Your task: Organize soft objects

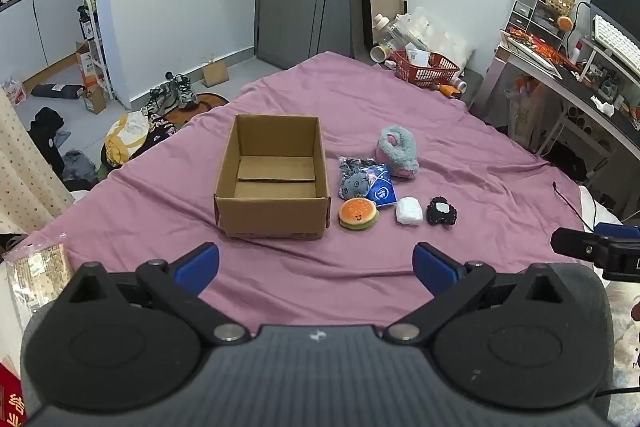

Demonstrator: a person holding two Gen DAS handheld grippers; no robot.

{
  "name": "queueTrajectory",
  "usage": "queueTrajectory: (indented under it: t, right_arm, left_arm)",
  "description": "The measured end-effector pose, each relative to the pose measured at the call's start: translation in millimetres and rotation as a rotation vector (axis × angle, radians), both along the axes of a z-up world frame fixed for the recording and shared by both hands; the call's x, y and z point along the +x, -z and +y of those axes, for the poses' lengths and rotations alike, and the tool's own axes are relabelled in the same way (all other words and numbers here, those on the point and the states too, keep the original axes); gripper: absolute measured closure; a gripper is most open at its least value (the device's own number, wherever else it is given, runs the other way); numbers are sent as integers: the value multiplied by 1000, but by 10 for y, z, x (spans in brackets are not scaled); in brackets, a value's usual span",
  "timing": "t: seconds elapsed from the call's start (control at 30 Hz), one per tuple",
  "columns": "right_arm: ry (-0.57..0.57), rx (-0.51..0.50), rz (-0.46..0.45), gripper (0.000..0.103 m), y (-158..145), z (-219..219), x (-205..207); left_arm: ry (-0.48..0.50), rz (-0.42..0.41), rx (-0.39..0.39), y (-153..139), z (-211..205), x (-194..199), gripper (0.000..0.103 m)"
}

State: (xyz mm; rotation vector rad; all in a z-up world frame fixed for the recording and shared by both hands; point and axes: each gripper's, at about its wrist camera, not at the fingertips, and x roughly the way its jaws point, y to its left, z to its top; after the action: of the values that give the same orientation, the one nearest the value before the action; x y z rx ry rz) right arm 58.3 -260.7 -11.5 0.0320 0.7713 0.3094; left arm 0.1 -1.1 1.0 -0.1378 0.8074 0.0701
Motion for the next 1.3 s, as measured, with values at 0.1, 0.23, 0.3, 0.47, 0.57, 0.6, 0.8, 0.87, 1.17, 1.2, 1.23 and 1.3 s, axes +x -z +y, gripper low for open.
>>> queueTrajectory:
  t: [0.1,0.23,0.3,0.47,0.57,0.6,0.8,0.87,1.17,1.2,1.23,1.3]
  right_arm:
    - [-1,-2,-1,0,12,-2,-37]
    - [-1,-4,0,0,-33,6,-19]
    - [-3,-2,-1,0,-47,-3,-33]
    - [-8,3,-3,0,-72,-17,-54]
    - [-8,5,-1,0,-74,-24,-55]
    - [-9,4,-2,0,-77,-28,-54]
    - [-9,5,-8,0,-113,-29,-70]
    - [-11,6,-9,0,-126,-30,-76]
    - [-11,6,-14,0,-157,-48,-85]
    - [-10,7,-15,0,-159,-49,-93]
    - [-10,8,-15,0,-166,-52,-90]
    - [-12,4,-17,0,-165,-49,-89]
  left_arm:
    - [-3,-5,0,-23,-6,-1,1]
    - [2,-9,-8,-122,-58,-28,1]
    - [2,-9,-9,-140,-67,-22,1]
    - [10,-16,-15,-126,-70,-45,1]
    - [13,-21,-8,-154,-81,-55,1]
    - [13,-21,-9,-162,-93,-61,1]
    - [7,-26,-10,-197,-126,-81,1]
    - [9,-28,-13,-210,-133,-87,1]
    - [12,-28,-12,-231,-155,-96,1]
    - [13,-30,-10,-229,-154,-102,1]
    - [12,-32,-11,-225,-155,-103,1]
    - [11,-32,-12,-225,-159,-103,1]
